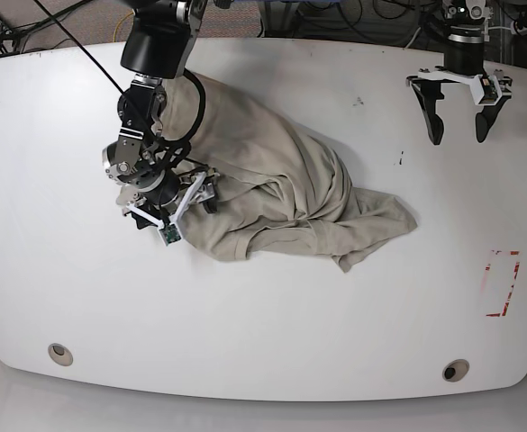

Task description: Fold the T-shirt properly

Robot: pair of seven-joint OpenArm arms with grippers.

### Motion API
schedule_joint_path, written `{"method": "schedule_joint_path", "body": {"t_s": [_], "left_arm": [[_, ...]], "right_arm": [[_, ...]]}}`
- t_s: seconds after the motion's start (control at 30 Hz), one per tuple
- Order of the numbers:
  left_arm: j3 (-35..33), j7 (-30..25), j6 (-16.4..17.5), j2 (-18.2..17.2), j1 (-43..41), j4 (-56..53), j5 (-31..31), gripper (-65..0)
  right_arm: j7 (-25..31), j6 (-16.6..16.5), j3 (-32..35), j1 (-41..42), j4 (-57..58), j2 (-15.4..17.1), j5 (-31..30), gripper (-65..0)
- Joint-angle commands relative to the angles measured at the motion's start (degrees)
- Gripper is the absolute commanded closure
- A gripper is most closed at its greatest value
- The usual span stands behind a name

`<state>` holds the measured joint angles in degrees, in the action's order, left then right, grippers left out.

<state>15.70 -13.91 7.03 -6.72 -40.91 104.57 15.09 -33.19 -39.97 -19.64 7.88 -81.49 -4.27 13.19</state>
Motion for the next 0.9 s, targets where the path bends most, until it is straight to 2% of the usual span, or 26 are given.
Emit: {"method": "schedule_joint_path", "body": {"t_s": [0.0,0.23,0.87], "left_arm": [[0.48,-1.60,-0.05,-0.37,-0.56,0.98,0.28,-47.7],[0.53,-1.57,-0.10,-0.39,-0.64,0.95,0.23,-47.7],[0.76,-1.14,0.02,-0.36,-0.53,0.80,0.37,-47.5]], "right_arm": [[0.99,-0.03,-0.53,2.28,-0.04,0.12,-1.85,-47.7],[0.98,-0.03,-0.60,2.65,1.25,0.25,-2.47,-47.8],[5.91,-0.03,5.80,1.90,0.88,0.40,-1.27,-47.9]]}}
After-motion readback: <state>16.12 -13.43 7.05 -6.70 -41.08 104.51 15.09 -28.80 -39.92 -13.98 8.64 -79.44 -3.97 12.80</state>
